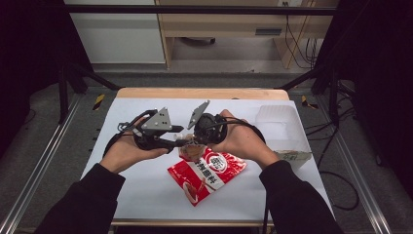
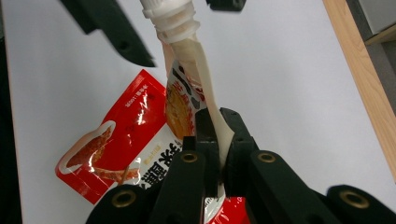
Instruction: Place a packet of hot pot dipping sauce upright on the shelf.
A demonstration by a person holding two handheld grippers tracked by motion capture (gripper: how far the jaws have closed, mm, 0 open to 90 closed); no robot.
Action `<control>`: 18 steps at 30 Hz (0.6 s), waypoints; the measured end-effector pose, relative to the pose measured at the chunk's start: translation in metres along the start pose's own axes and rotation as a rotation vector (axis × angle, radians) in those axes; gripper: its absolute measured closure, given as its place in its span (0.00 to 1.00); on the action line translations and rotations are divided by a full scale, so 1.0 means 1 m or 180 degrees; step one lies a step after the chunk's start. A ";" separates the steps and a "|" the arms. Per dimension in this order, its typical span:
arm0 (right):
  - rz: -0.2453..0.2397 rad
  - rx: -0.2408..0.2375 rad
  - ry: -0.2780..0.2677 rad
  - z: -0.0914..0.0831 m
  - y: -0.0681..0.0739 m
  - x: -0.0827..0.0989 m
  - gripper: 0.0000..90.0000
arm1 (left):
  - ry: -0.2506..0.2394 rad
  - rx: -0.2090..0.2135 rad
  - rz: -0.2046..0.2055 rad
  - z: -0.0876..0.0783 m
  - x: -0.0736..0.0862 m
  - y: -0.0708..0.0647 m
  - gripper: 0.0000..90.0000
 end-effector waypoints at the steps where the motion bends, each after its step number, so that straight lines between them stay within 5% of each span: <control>1: 0.0008 0.0004 -0.0001 0.000 -0.001 0.001 0.97 | -0.0010 -0.0014 -0.0005 0.000 0.001 0.000 0.53; 6: 0.0020 0.0034 0.0024 -0.003 -0.006 0.004 0.97 | 0.0017 -0.0084 -0.0100 0.002 0.010 0.003 0.35; 18: 0.0046 0.0079 0.0081 -0.006 -0.013 0.014 0.97 | 0.0064 -0.0140 -0.0276 0.003 0.020 0.008 0.19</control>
Point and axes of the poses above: each handheld gripper's, and its own axes: z roughly forward along the jaws, x roughly out of its underside, y roughly to its left, the point moved 1 cm from there along z, roughly forward along the jaws, and after that the axes turned 6 degrees about y, right-handed, at the moved point
